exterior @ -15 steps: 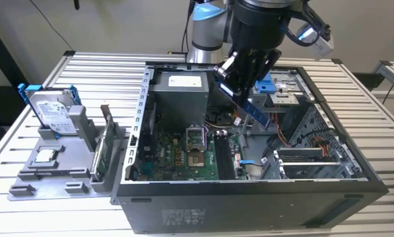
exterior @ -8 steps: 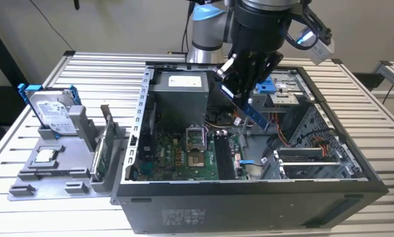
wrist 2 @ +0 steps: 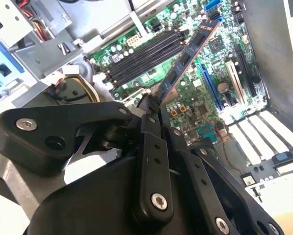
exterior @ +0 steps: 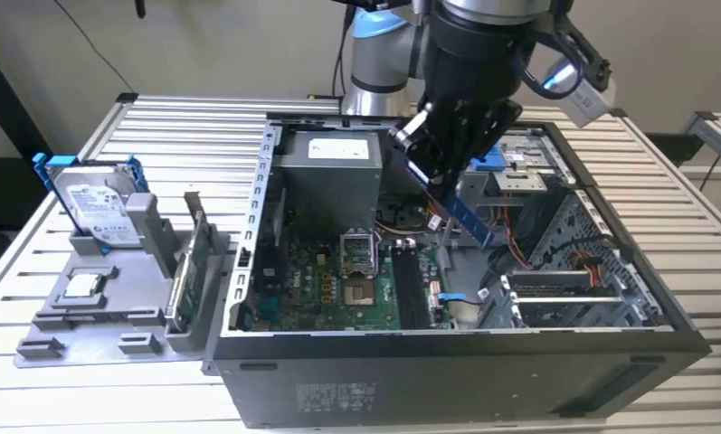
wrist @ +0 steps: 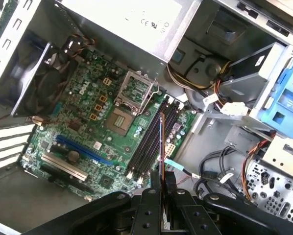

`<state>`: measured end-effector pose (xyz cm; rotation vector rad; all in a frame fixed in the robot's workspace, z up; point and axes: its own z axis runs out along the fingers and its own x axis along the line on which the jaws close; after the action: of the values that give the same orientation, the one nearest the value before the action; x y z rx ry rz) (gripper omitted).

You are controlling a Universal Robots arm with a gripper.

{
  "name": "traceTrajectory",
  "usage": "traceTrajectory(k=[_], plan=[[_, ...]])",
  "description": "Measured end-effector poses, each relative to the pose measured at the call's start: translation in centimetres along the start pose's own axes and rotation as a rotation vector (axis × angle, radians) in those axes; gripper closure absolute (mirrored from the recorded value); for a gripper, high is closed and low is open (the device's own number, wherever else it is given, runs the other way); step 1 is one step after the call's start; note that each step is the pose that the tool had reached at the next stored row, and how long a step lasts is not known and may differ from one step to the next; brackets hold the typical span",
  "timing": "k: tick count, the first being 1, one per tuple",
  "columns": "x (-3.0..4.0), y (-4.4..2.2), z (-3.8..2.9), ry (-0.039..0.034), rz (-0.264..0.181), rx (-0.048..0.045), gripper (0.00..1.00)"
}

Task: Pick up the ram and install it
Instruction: 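Insert the ram into the slot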

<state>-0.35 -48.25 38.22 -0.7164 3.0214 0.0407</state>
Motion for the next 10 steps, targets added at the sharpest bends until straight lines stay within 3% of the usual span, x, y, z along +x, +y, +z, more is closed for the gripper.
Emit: traceTrajectory(k=[10], plan=[[0.25, -0.49, 0.12, -0.0011, 0.063, 0.0026, 0.86]])
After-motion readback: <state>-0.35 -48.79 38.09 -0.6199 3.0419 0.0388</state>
